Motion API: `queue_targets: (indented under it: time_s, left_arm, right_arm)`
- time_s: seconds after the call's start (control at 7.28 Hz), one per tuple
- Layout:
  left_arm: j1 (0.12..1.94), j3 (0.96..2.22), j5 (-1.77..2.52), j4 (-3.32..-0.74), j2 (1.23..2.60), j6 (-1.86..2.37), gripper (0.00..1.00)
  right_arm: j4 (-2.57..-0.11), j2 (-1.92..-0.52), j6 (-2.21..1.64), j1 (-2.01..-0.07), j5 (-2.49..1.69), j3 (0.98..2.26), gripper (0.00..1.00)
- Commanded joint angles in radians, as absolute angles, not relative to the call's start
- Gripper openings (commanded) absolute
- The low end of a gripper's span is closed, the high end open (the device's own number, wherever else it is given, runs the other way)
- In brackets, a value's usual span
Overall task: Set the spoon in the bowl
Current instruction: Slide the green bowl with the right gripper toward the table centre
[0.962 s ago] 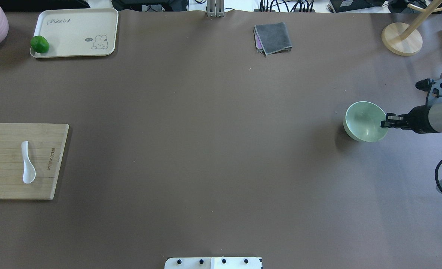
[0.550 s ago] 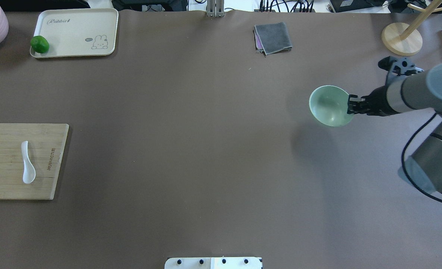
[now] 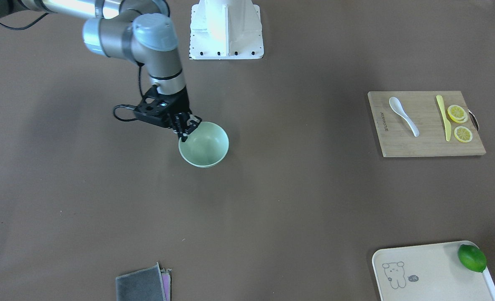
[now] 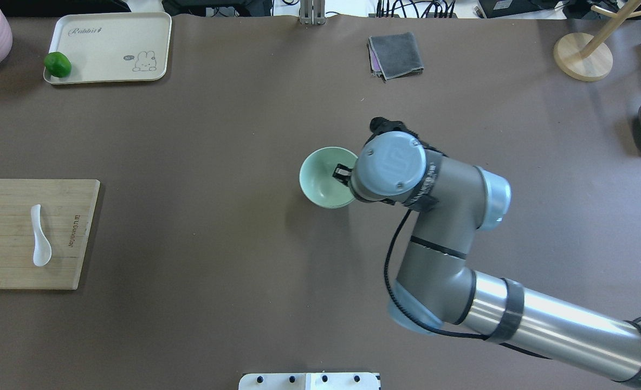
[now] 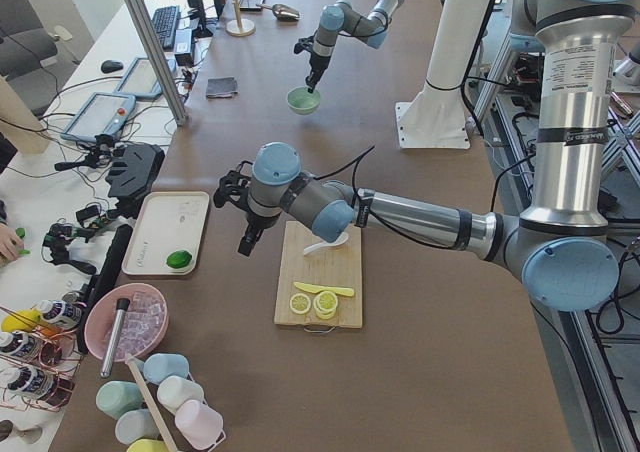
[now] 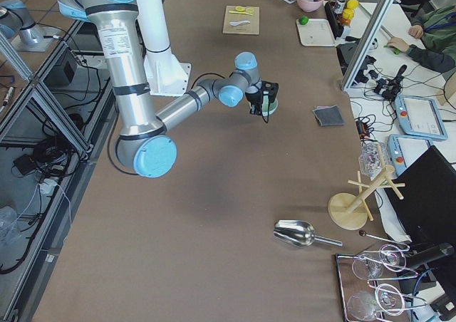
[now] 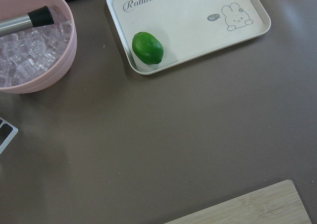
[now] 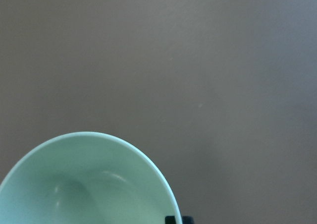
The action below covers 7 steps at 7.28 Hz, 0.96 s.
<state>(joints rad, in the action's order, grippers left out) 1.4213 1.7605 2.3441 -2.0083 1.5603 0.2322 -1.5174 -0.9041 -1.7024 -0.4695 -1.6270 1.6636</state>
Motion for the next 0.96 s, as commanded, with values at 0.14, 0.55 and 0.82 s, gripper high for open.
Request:
queue_targets:
  time_s: [0.14, 0.55, 0.82]
  left_arm:
    - [1.405, 1.761, 2.344, -2.022, 1.560, 0.255, 0.98]
    - [1.352, 1.767, 2.342, -2.052, 1.559, 0.524, 0.98]
    - [1.217, 1.782, 2.300, -2.172, 1.523, 0.868, 0.98]
  right_arm:
    - [-1.528, -0.813, -1.752, -0.405, -1.572, 1.586, 0.65]
    - [-1.542, -0.839, -1.644, -0.495, -1.619, 1.704, 1.00]
    - [-1.537, -0.915, -1.417, -0.712, -1.844, 1.730, 1.00]
